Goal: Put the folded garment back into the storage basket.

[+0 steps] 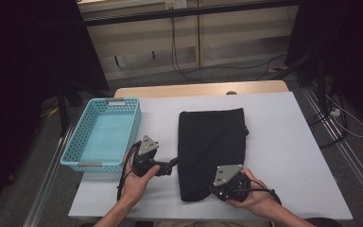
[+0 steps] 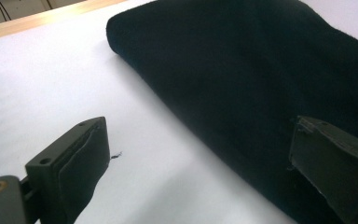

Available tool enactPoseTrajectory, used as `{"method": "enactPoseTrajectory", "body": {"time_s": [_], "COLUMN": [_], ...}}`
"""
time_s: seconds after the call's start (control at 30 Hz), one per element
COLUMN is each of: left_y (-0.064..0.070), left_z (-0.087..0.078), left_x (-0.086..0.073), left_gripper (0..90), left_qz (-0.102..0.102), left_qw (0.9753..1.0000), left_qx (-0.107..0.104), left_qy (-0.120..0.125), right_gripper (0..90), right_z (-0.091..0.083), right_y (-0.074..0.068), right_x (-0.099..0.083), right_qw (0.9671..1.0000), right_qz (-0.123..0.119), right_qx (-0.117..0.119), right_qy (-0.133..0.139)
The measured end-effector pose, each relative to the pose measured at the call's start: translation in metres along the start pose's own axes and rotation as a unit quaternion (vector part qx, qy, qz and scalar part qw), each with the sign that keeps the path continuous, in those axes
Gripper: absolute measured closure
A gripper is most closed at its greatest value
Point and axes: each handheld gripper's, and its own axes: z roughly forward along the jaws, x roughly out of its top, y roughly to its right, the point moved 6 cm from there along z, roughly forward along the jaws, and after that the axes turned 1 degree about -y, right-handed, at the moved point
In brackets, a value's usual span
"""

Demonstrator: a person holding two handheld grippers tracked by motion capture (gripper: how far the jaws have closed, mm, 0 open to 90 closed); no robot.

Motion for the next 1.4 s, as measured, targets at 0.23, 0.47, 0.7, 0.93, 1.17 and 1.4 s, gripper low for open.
{"method": "enactPoseTrajectory", "body": {"time_s": [0.23,0.47,0.7,0.93,1.17,1.4], "left_y": [-0.004,-0.008,-0.024,-0.045,-0.061,-0.07], "left_z": [0.018,0.046,0.066,0.082,0.106,0.125], "left_x": [0.022,0.051,0.07,0.071,0.065,0.066], "left_gripper": [5.5,6.5,7.8,7.3,9.0,16.0], "left_qz": [0.0,-0.001,-0.018,-0.037,-0.069,-0.084], "left_qw": [1.0,0.9998,0.9997,0.9992,0.9973,0.9958], "left_qx": [0.002,-0.016,-0.006,0.015,0.016,0.019], "left_qy": [-0.001,0.011,0.017,0.006,-0.017,-0.032], "right_gripper": [76.8,77.0,77.7,77.9,77.9,77.8], "right_z": [-0.002,-0.004,-0.007,-0.011,-0.014,-0.01], "right_y": [0.002,0.002,0.0,-0.005,-0.014,-0.013], "right_x": [0.001,0.001,0.001,0.002,0.002,0.0], "right_qw": [0.9996,0.9989,0.9984,0.9978,0.9972,0.9971], "right_qz": [0.022,0.031,0.026,0.024,0.02,0.016], "right_qx": [0.019,0.032,0.047,0.058,0.069,0.072], "right_qy": [0.005,0.01,0.017,0.022,0.02,0.017]}}
